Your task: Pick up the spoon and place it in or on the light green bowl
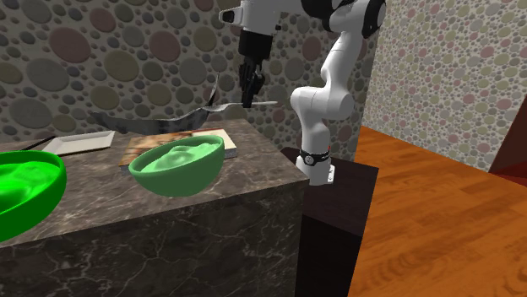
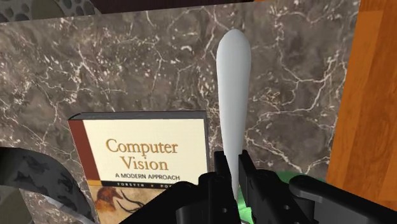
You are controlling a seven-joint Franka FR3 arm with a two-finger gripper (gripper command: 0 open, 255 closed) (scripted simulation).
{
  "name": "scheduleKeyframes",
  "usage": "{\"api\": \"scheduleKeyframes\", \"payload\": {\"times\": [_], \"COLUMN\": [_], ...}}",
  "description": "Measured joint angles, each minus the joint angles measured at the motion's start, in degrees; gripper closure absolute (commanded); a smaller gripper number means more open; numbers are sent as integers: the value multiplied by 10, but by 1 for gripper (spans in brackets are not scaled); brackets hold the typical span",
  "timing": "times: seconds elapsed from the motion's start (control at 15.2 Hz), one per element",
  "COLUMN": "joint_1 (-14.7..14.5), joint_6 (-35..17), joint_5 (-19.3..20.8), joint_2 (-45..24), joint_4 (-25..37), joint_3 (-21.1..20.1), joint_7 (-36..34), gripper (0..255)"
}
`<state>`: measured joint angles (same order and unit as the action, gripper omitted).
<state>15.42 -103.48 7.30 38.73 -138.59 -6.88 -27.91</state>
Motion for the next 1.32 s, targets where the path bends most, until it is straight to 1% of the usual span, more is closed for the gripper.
{"api": "scheduleKeyframes", "payload": {"times": [0.13, 0.33, 0.79, 0.86, 0.92, 0.99, 1.32], "joint_1": [1, 7, 16, 17, 17, 18, 18], "joint_6": [4, -4, -15, -7, -2, -4, -38], "joint_5": [0, 6, 21, 24, 29, 31, 36], "joint_2": [-11, -72, -234, -253, -287, -302, -318], "joint_4": [15, 67, 214, 240, 279, 291, 272], "joint_3": [-1, -4, -22, -24, -28, -28, -29], "joint_7": [0, -3, -25, -26, -30, -31, -39], "gripper": [255, 255, 255, 255, 255, 255, 255]}}
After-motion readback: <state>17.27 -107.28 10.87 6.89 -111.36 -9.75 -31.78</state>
